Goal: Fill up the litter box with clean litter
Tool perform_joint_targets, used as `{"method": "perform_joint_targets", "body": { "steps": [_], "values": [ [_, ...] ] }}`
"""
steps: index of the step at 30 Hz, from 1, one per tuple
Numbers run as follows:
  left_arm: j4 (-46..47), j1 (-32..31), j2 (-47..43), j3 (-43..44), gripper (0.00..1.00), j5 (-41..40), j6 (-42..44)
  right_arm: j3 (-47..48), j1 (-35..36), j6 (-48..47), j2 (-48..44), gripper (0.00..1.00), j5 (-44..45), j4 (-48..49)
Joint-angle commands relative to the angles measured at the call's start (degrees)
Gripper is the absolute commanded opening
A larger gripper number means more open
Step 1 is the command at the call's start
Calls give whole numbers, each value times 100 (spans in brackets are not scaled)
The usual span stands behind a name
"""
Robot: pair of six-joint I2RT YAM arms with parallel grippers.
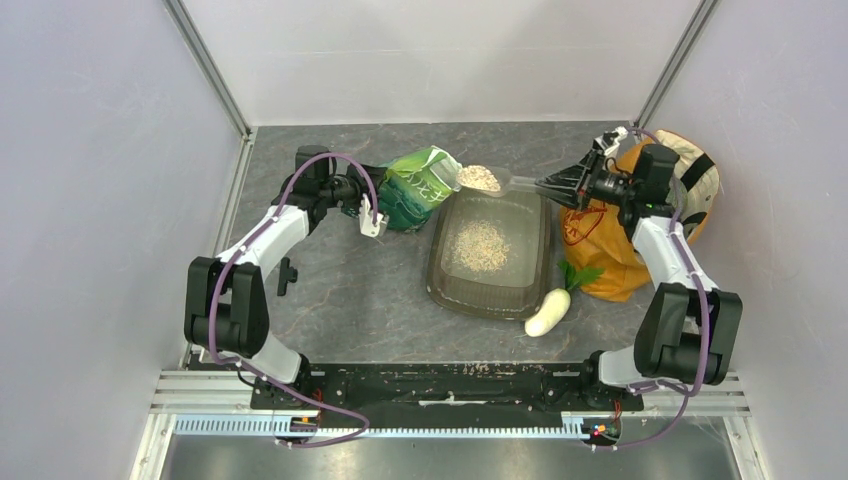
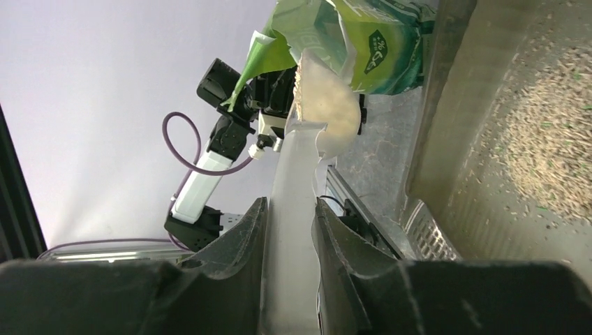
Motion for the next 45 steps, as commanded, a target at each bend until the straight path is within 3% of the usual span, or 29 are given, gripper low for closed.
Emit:
{"method": "perform_joint_targets", "body": {
  "steps": [1, 5, 8, 10, 14, 19, 24, 30, 38, 45],
  "values": [
    [175, -24, 2, 262, 2, 153, 281, -18, -281, -585, -428, 0, -434, -811],
    [160, -41, 1, 269, 2, 142, 285, 231, -578, -1941, -470, 0, -444, -2488],
    [157, -51, -6, 288, 2, 135, 285, 1122, -564, -4392, -150, 0, 246, -5199],
    [155, -59, -15, 297, 2, 118, 285, 1581, -463, -5104, 38, 0, 1145, -6044],
    [149, -69, -43, 272, 2, 79, 272, 2144, -73, -5435, 1, 0, 2528, -6226],
    [185, -72, -92, 227, 2, 62, 266, 2893, 960, -6055, 118, 0, 4192, -6823],
    [221, -77, -127, 201, 2, 61, 255, 3362, 1812, -6849, 95, 0, 5377, -7084],
    [232, -78, -177, 141, 2, 61, 280, 4227, 1949, -7070, 232, 0, 5042, -7308],
    [247, -86, -223, 139, 2, 92, 277, 6085, 1936, -5931, 904, 0, 3441, -7103],
    [287, -95, -246, 134, 2, 114, 273, 6708, 2026, -5507, 1583, 0, 3183, -7182]
  ]
}}
